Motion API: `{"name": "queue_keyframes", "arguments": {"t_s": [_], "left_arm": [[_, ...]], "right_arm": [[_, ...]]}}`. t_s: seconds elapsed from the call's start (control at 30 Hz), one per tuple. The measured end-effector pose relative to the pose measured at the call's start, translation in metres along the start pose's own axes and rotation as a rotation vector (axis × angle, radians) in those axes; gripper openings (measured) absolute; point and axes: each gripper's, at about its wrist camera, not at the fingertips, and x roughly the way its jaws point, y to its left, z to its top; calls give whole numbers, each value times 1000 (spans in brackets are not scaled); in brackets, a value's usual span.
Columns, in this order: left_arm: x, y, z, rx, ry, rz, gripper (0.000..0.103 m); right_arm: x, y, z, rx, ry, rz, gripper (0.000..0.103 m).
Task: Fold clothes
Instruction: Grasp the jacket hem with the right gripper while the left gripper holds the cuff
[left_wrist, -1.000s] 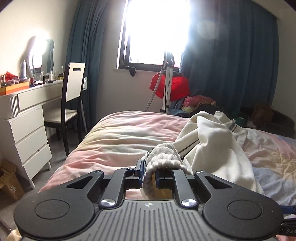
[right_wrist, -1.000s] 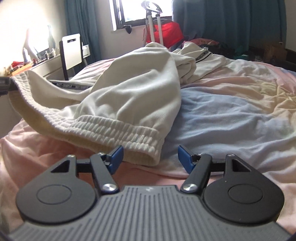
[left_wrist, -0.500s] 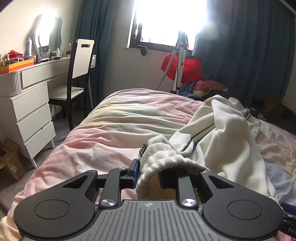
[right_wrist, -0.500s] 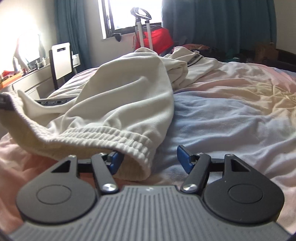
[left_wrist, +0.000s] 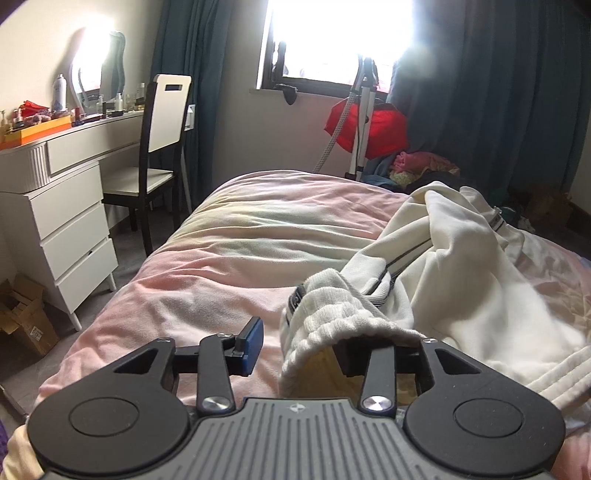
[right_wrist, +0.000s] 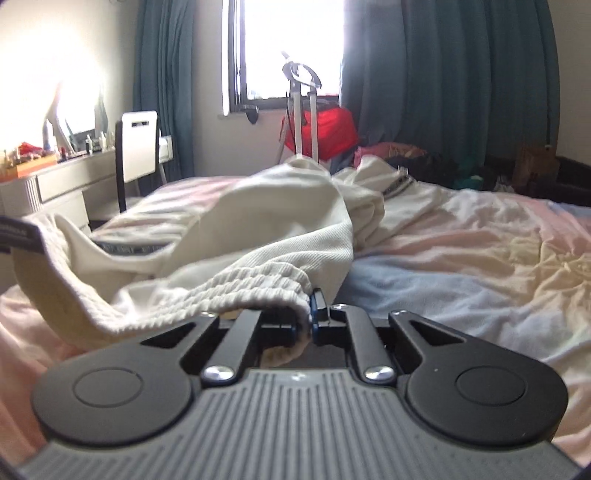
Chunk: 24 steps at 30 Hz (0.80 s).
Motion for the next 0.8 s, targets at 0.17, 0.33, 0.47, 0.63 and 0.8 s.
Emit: {"name": "queue_keyframes", "arguments": {"t_s": [0.17, 0.33, 0.47, 0.63, 0.8], "left_arm": [[-32, 22, -4, -75, 55, -102, 55], [-58, 28, -10, -114, 29, -122, 55], [-82, 34, -10, -182, -67, -203, 68], [-87, 39, -5, -248, -118, -273, 82], [-36, 35, -9, -282, 74, -198, 82]], "right_arm": [[-38, 15, 12, -106, -22, -7, 10], [-42, 29, -12, -217, 121, 30, 11], [-50, 24, -9, -177, 126, 66, 19], [-44, -3, -5, 10, 153, 113, 20], [-38, -31, -2, 198, 179, 159, 51]]}}
